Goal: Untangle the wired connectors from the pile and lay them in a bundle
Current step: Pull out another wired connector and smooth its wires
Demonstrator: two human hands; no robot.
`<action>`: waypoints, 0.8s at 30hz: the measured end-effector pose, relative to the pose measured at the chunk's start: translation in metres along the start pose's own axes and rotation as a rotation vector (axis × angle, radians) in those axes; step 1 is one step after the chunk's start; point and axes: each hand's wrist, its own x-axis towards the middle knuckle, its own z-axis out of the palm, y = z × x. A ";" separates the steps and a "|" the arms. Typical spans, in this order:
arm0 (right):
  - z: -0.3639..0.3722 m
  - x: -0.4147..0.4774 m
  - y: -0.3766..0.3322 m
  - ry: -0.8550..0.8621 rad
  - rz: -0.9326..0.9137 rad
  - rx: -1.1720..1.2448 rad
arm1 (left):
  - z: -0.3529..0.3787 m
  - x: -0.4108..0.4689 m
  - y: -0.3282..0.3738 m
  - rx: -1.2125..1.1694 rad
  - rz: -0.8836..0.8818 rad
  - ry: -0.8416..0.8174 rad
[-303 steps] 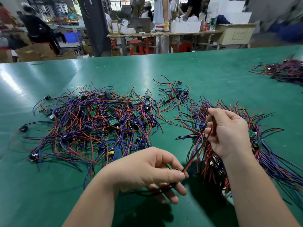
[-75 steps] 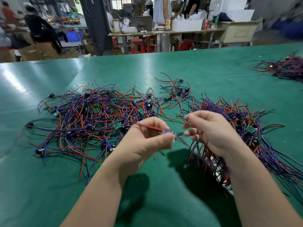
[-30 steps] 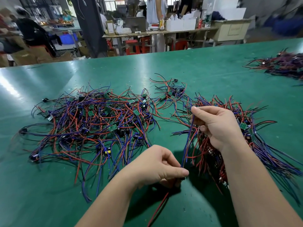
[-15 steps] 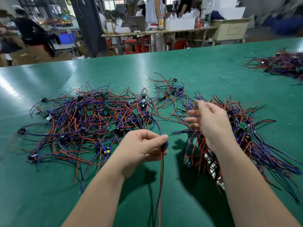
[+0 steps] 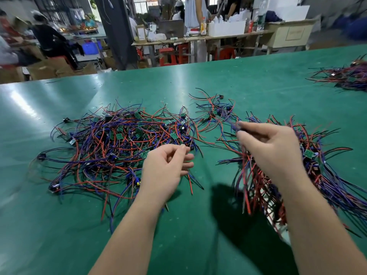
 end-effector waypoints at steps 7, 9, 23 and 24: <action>-0.037 0.016 0.012 0.306 0.085 -0.457 | -0.030 0.013 -0.017 1.100 0.102 0.218; -0.036 0.016 0.012 0.282 0.056 -0.512 | -0.031 0.015 -0.020 1.135 0.047 0.149; -0.009 0.006 0.004 0.098 -0.064 -0.430 | -0.045 0.023 -0.027 1.215 -0.156 0.115; -0.008 0.006 0.003 0.089 -0.065 -0.424 | -0.045 0.023 -0.027 1.233 -0.159 0.106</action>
